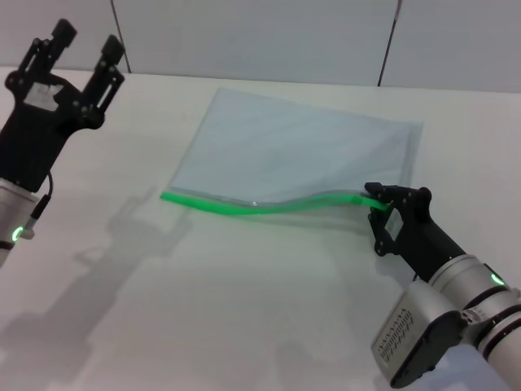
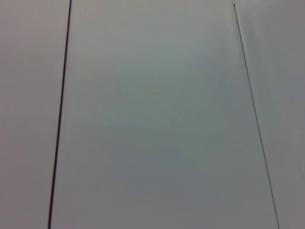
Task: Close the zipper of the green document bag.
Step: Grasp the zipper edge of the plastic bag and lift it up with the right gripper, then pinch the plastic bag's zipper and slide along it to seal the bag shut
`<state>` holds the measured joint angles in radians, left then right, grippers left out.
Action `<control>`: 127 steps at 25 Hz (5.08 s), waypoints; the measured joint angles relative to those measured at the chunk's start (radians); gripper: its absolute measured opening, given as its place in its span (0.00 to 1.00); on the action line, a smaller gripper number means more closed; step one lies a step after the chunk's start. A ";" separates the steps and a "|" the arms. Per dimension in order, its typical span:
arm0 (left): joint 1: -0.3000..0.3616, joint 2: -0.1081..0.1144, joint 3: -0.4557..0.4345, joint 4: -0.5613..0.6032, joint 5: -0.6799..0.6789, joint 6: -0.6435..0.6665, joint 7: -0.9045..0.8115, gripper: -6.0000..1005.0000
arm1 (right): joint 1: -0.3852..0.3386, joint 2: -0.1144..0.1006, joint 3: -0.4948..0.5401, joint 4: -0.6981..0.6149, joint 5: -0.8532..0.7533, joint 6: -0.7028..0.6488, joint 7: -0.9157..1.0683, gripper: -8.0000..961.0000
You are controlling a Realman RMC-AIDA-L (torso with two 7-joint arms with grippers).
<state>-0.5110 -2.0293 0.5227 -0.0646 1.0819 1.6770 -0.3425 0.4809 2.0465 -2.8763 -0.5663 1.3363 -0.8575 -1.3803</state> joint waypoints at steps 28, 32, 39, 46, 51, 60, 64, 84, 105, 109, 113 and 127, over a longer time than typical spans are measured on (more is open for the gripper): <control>-0.125 -0.010 0.345 0.024 0.144 -0.326 0.385 0.68 | 0.075 -0.002 0.000 -0.070 -0.042 0.002 0.002 0.06; -0.130 -0.012 0.363 0.022 0.144 -0.336 0.518 0.68 | 0.076 -0.002 0.000 -0.070 -0.053 0.005 0.002 0.06; -0.160 -0.015 0.365 0.002 0.144 -0.350 0.699 0.68 | 0.081 0.000 0.000 -0.071 -0.064 0.005 0.000 0.06; -0.186 -0.016 0.365 -0.029 0.173 -0.363 0.784 0.67 | 0.087 0.000 0.000 -0.075 -0.065 0.005 0.000 0.06; -0.190 -0.018 0.366 -0.029 0.183 -0.377 0.835 0.65 | 0.085 0.001 0.000 -0.081 -0.110 0.005 0.004 0.06; -0.190 -0.020 0.366 -0.038 0.184 -0.369 0.925 0.61 | 0.087 0.001 0.000 -0.082 -0.116 0.005 0.006 0.06; -0.190 -0.020 0.366 -0.038 0.184 -0.368 0.938 0.47 | 0.087 0.001 0.000 -0.081 -0.116 0.005 0.007 0.06; -0.188 -0.020 0.366 -0.038 0.191 -0.367 0.990 0.28 | 0.087 0.001 0.000 -0.083 -0.117 0.026 0.000 0.06; -0.187 -0.020 0.366 -0.038 0.193 -0.375 0.990 0.18 | 0.086 0.001 0.000 -0.083 -0.161 0.021 0.000 0.06; -0.187 -0.020 0.365 -0.040 0.193 -0.375 0.987 0.18 | 0.084 0.001 0.000 -0.081 -0.178 0.020 0.003 0.06; -0.186 -0.020 0.366 -0.041 0.193 -0.375 0.988 0.18 | 0.084 0.001 0.000 -0.081 -0.180 0.019 0.005 0.06; -0.187 -0.019 0.362 -0.057 0.193 -0.375 0.989 0.09 | 0.086 0.001 0.000 -0.076 -0.182 0.018 0.007 0.06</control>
<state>-0.6979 -2.0488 0.8844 -0.1212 1.2745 1.3023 0.6465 0.5667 2.0478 -2.8763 -0.6424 1.1544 -0.8392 -1.3737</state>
